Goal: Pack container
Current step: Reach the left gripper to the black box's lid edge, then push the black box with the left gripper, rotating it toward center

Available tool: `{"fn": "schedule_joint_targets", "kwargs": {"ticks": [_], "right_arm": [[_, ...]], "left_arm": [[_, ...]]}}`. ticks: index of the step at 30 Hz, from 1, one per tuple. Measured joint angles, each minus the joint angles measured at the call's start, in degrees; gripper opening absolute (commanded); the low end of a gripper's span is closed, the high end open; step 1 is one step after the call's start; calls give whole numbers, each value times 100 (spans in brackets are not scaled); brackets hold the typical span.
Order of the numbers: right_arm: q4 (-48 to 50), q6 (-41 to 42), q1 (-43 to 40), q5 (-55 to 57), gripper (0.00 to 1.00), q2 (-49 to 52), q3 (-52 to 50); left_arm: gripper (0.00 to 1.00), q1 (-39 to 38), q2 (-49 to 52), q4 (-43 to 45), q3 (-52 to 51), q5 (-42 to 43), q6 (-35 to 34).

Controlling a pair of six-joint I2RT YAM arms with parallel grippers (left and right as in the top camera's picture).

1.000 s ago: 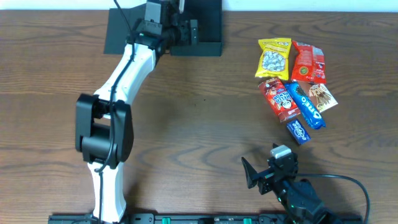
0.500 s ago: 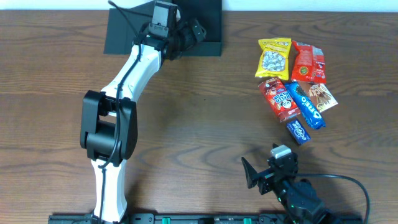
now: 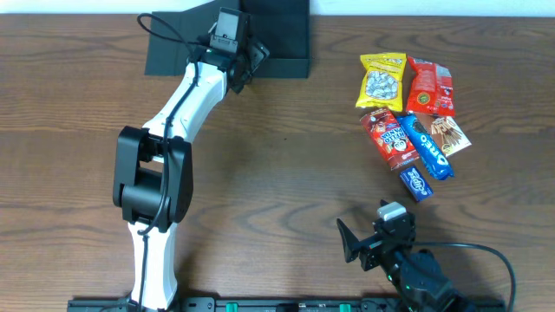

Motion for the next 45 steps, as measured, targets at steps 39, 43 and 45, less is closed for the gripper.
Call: {"fn": "schedule_joint_targets", "kwargs": {"ticks": [39, 43, 45], "right_arm": [[0, 0, 0, 0, 99, 0, 0], [0, 0, 0, -2, 99, 0, 0], [0, 0, 0, 0, 99, -2, 0]], "left_arm": [[55, 302, 988, 160, 726, 243, -745], [48, 302, 988, -197, 811, 308, -562], [48, 304, 988, -509, 909, 348, -417]]}}
